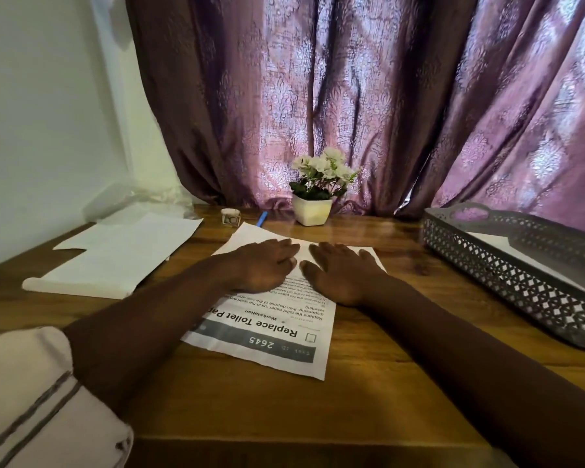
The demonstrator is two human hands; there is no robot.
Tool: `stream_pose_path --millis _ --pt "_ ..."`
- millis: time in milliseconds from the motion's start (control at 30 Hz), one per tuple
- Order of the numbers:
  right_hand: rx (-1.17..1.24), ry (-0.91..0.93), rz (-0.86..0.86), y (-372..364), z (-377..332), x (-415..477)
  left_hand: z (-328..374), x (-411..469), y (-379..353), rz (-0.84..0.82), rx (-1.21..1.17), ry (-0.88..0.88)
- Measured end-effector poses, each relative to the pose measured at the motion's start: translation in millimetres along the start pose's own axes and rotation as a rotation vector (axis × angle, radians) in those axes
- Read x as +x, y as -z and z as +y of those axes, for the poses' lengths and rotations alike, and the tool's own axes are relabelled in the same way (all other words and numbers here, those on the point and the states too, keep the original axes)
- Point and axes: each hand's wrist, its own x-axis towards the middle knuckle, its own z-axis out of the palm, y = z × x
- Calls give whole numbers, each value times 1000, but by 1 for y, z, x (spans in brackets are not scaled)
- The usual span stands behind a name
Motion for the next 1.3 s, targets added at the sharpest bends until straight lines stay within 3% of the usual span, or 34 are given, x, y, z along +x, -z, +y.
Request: stream_pose_path --millis 133,267,400,533,833,1067,1133,1300 --pt "5 -158 -78 4 8 -3 -5 2 0 -36 161 117" --pt "14 -142 -79 3 13 -6 -4 -1 -1 -11 170 187" --pt "-12 31 -52 2 11 -6 -1 -7 -1 19 162 226" --pt "108 237 -49 6 8 -6 2 -10 0 55 158 212" --pt "345 188 6 6 9 3 3 -23 5 189 -104 37" --pt "389 258 24 6 11 4 9 -29 9 47 66 213" --pt "394 275 62 7 11 3 3 -30 9 127 100 249" --pt "307 340 177 11 8 8 -38 -3 38 592 74 285"
